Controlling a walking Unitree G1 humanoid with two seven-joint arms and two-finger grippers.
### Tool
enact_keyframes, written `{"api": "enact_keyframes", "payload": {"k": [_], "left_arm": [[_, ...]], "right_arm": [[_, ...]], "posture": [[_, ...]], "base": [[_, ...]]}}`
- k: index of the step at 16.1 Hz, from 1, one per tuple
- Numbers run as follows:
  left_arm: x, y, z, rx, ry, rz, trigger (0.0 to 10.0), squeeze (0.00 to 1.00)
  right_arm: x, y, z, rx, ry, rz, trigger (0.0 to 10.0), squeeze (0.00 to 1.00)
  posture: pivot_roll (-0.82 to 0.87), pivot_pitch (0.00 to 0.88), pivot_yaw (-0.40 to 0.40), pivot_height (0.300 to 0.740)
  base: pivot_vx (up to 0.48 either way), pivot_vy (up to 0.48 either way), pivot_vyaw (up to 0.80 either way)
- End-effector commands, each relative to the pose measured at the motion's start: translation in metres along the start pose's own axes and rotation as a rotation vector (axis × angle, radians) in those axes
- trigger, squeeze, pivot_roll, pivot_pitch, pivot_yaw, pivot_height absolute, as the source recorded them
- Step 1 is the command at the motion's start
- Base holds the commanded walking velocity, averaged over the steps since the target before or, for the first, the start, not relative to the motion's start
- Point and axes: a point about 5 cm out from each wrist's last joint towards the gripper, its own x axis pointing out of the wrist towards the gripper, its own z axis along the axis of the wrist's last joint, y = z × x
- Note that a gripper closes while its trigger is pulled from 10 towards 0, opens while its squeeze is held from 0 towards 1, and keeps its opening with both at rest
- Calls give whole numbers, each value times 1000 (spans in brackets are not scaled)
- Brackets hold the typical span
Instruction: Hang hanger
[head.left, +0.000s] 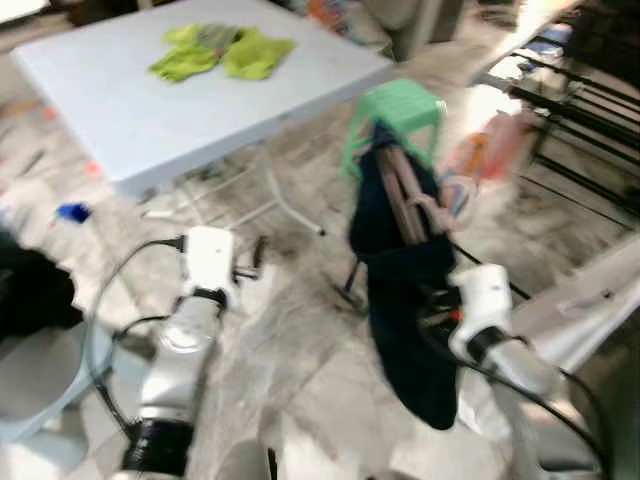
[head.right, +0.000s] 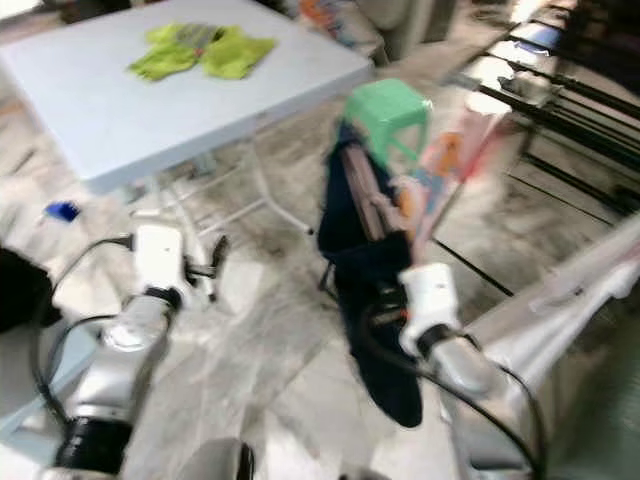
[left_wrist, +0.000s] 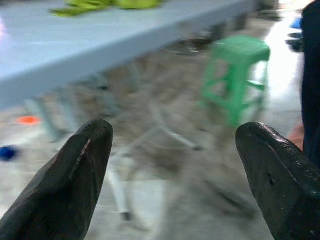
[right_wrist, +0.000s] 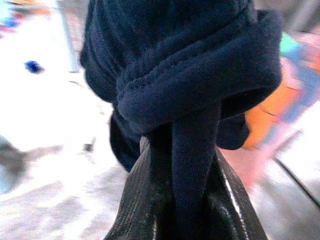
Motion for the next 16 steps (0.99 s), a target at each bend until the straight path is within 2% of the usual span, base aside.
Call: {"api": "enact_keyframes", "payload": {"k": [1,6,10,13,16], "left_arm": [[1,-4,2,1,-16,-10,10000,0],[-4,6,-7,-6,27,6,10000,0],[-4,5,-7,-21,21,-10,10000,0],[-5,3,-5,-34,3,-38,10000,0],[-3,2,-4,-43,1,-45,10000,0]], "right_arm": [[-2,-5,11,-22,-59,-7,10000,0],[-3,-5,9,-41,-63,7,10000,0],[-2,-3,10,-43,-73,19,10000,0],[-2,-4,8,-59,-65,22,10000,0],[-2,-4,8,-84,-66,32,10000,0]], "posture": [[-46,25,-10,740],[-47,19,-5,740],[-45,17,-8,740],[-44,15,-9,740],[-49,27,-8,740]], "base": [[0,0,800],[0,0,800],[0,0,800],[195,0,0],[414,0,0]]}}
